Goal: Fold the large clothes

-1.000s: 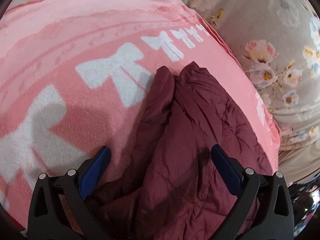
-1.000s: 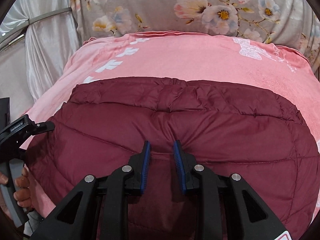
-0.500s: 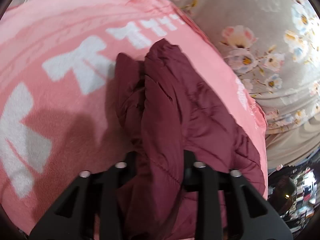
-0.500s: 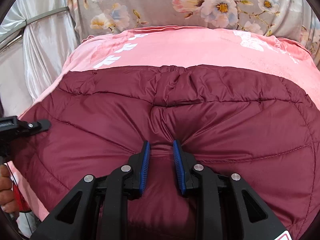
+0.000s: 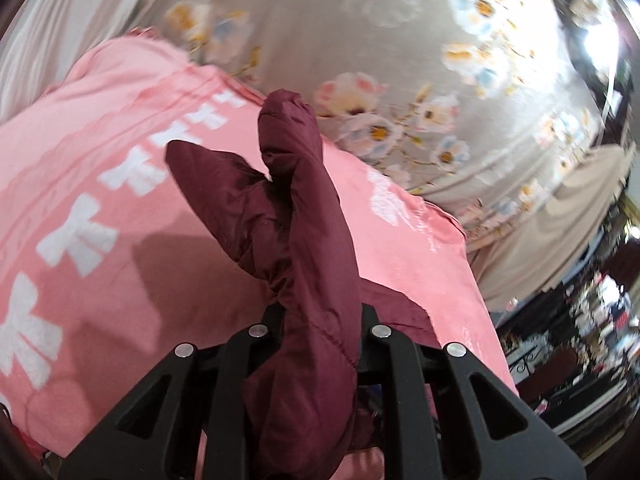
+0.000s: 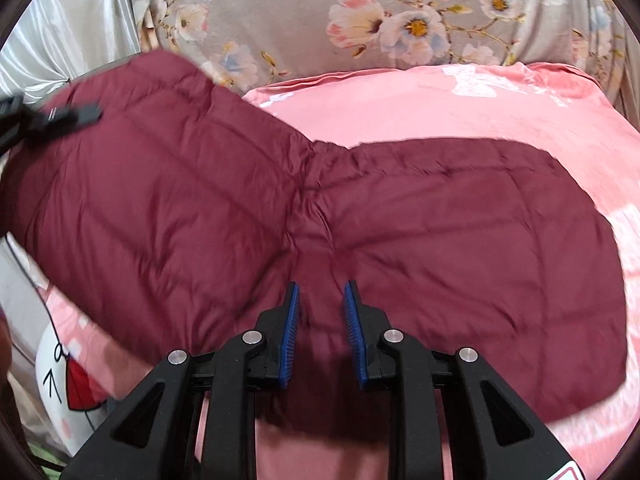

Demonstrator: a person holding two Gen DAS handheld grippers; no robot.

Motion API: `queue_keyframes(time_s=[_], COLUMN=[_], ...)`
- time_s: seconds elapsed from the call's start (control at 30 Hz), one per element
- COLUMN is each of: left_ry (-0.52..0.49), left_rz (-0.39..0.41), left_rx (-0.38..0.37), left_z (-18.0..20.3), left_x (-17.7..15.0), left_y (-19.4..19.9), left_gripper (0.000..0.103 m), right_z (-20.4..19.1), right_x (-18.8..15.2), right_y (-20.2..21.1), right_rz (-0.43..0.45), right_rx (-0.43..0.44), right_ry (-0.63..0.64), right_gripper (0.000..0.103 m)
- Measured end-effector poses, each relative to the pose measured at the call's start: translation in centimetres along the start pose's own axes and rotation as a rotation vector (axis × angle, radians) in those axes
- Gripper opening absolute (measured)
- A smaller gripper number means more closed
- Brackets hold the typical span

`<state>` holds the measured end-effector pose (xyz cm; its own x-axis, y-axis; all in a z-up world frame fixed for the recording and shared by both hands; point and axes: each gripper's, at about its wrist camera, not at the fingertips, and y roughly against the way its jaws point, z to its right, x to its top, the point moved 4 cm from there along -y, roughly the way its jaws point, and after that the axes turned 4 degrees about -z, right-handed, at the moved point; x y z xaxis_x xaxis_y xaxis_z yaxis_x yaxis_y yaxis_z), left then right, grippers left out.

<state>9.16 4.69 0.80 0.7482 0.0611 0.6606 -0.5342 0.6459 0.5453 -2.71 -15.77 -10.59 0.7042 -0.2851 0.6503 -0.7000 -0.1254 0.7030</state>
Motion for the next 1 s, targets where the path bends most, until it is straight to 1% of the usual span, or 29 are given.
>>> queue_keyframes(time_s=[0.1, 0.23, 0.47, 0.63, 0.73, 0.8, 0.93, 1.0], left_ry=[-0.041, -0.092, -0.152, -0.193, -0.213, -0.229, -0.257, -0.269], left_rz=[-0.004, -0.018, -0.051, -0.097, -0.124, -0.144, -0.199, -0.22], left_rx=[-0.007, -0.027, -0.056, -0.08, -0.096, -0.103, -0.112, -0.111], left_z=[2.3, 5.2, 9.0, 11.3, 12.8, 13.6, 15.6, 16.4], left_x=[0.1, -0.1, -1.1, -2.2, -2.8, -3.2, -4.1, -4.7], left_y=[-0.2, -0.4, -1.4, -3.1, -4.2, -5.2, -8.1, -9.4], left_gripper=[0.016, 0.016, 0.016, 0.016, 0.016, 0.016, 0.015, 0.015], right_z=[0.2, 0.5, 0.7, 0.8, 1.4, 2.6, 4.6, 6.0], right_x=[-1.5, -2.7, -2.9, -3.1, -3.2, -3.2, -3.8, -4.3], right_y=[0.6, -0.4, -1.8, -1.8, -0.8, 0.3, 3.4, 5.1], right_rz=[-0.01, -0.045, -0.04, -0.024, -0.015, -0.001, 0.04, 0.055], right_rx=[-0.007, -0.005, 0.005, 0.023, 0.065, 0.087, 0.078, 0.057], right_ry=[0.004, 0.009, 0.018, 0.018, -0.015, -0.034, -0.06, -0.077], right_gripper=[0.02, 0.02, 0.02, 0.02, 0.018, 0.017, 0.017, 0.017])
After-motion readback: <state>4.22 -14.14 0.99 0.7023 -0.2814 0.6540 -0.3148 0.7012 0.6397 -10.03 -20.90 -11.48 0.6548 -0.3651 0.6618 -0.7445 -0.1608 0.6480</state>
